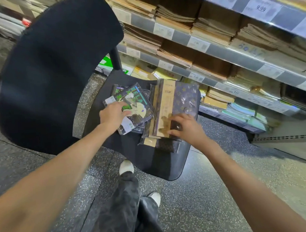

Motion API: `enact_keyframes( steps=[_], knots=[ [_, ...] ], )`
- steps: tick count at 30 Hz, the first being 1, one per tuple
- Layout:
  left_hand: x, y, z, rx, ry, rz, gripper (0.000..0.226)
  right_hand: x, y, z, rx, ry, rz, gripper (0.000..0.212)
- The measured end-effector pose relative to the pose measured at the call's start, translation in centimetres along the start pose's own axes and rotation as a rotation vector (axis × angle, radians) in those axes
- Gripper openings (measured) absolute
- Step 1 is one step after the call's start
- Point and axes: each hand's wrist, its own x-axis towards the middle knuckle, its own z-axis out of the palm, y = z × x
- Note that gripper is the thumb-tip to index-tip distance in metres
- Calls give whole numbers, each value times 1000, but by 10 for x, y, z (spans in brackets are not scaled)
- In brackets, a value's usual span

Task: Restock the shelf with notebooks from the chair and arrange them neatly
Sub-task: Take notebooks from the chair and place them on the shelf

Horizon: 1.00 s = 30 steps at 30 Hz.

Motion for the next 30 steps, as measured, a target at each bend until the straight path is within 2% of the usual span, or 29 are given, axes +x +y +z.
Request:
enact_keyframes(
  steps=[2,4,7,10,13,16,21,26,30],
  knots=[
    [7,-4,1,-18,43,56,39,2,10,4,26,14,43,58],
    [17,-10,5,-6,33,145,48,4,16,6,10,36,84,58],
    [37,-15,11,-7,-57,262,71,10,22,9,-31,57,153,63],
    [56,-18,13,68,-152,296,87,16,27,14,10,65,219,73],
    [63,-24,13,153,-230,289,87,17,29,21,80,74,224,80],
    [59,-27,15,194,-195,293,83,18,30,24,93,100,206,81],
    [55,-27,18,168,-167,193,81,16,29,24,99,112,206,81],
    [45,-23,24,51,-117,-142,77,14,25,26,72,120,224,78],
    [41,-11,28,66,-90,-239,80,12,25,27,18,120,197,75]
  ],
)
